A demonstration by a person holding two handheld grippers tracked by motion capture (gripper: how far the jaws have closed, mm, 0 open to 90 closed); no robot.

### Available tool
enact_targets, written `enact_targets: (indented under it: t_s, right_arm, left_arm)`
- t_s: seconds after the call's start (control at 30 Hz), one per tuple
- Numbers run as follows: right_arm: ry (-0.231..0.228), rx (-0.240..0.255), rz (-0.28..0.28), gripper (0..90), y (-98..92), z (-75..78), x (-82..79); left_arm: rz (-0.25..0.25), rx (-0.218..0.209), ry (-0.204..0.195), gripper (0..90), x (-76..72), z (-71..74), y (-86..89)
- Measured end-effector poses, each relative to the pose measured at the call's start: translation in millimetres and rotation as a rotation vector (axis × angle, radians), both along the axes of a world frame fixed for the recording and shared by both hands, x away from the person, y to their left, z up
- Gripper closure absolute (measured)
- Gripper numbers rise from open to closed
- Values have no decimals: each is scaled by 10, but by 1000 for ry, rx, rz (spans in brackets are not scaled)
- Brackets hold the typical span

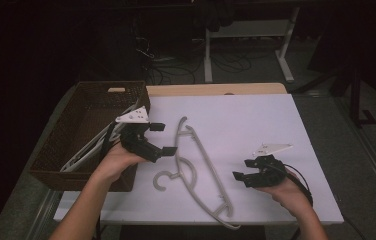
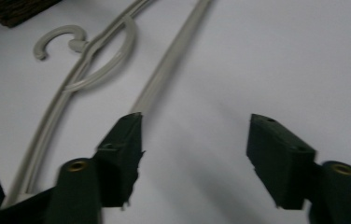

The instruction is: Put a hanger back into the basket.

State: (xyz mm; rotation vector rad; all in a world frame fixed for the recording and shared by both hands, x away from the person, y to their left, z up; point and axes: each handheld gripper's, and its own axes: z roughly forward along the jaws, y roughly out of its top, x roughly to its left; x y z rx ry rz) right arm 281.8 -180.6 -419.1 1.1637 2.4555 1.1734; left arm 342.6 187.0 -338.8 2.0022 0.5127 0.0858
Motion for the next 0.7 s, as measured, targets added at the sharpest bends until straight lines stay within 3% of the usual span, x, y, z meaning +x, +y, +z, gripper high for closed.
enact_targets:
  t_s: [0.03,0.27,0.4,0.53,0.7]
  right_arm:
    - [0,0,0,396,0,0,0]
    - [45,-27,119,704,349,-73,-30]
    - [66,-40,169,801,495,-108,-46]
    - [81,-63,220,888,629,-139,-80]
    - [102,-116,248,892,765,-207,-110]
  left_arm:
    - [0,0,0,0,0,0,0]
    - [-12,20,13,0,-25,-125,-94]
    - [-20,39,26,0,-26,-197,-136]
    - [-24,52,26,0,-33,-252,-176]
    - [-29,61,34,0,-33,-316,-209]
